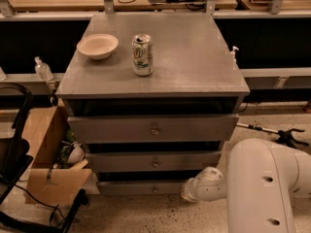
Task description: Open bottom drawer
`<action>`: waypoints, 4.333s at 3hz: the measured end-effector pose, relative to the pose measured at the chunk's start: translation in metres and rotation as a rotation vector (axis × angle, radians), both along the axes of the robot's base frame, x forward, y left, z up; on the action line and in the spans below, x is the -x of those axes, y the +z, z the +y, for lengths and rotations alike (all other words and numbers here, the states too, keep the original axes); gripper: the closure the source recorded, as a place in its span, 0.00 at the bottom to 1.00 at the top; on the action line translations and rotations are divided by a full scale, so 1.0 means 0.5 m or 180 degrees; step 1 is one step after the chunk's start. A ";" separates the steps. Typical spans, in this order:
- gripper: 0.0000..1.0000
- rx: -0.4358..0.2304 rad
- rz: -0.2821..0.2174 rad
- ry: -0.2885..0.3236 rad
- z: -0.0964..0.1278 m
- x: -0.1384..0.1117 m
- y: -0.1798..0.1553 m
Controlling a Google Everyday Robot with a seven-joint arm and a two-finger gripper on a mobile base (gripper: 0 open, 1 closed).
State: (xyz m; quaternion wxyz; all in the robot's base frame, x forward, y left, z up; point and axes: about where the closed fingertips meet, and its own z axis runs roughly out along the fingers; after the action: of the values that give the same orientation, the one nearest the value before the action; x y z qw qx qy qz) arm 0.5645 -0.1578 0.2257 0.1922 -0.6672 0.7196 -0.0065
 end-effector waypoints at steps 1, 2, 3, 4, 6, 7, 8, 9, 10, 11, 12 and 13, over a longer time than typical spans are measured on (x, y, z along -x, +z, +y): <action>1.00 -0.0009 0.0012 0.0000 0.003 0.003 -0.003; 1.00 -0.0004 -0.0103 0.0004 -0.008 -0.023 -0.002; 1.00 -0.0062 -0.0295 0.0001 -0.018 -0.056 -0.013; 0.82 -0.0060 -0.0320 0.0025 -0.015 -0.059 -0.014; 0.28 -0.0066 -0.0310 0.0032 -0.011 -0.057 -0.018; 0.05 -0.0068 -0.0305 0.0036 -0.009 -0.055 -0.020; 0.00 -0.0070 -0.0303 0.0038 -0.008 -0.055 -0.021; 0.00 -0.0048 -0.0217 0.0048 0.002 -0.052 -0.034; 0.00 0.0047 -0.0138 0.0031 0.006 -0.056 -0.066; 0.01 0.0050 -0.0136 0.0031 0.006 -0.056 -0.067; 0.21 0.0074 -0.0128 0.0033 0.008 -0.058 -0.072; 0.52 0.0099 -0.0005 0.0004 0.017 -0.047 -0.111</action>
Offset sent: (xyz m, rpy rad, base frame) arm 0.0245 -0.0044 -0.0041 -0.0109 -0.1284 -0.0030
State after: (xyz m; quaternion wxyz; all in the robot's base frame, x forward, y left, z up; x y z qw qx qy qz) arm 0.5880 -0.1493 0.1701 0.1823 -0.6706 0.7189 -0.0180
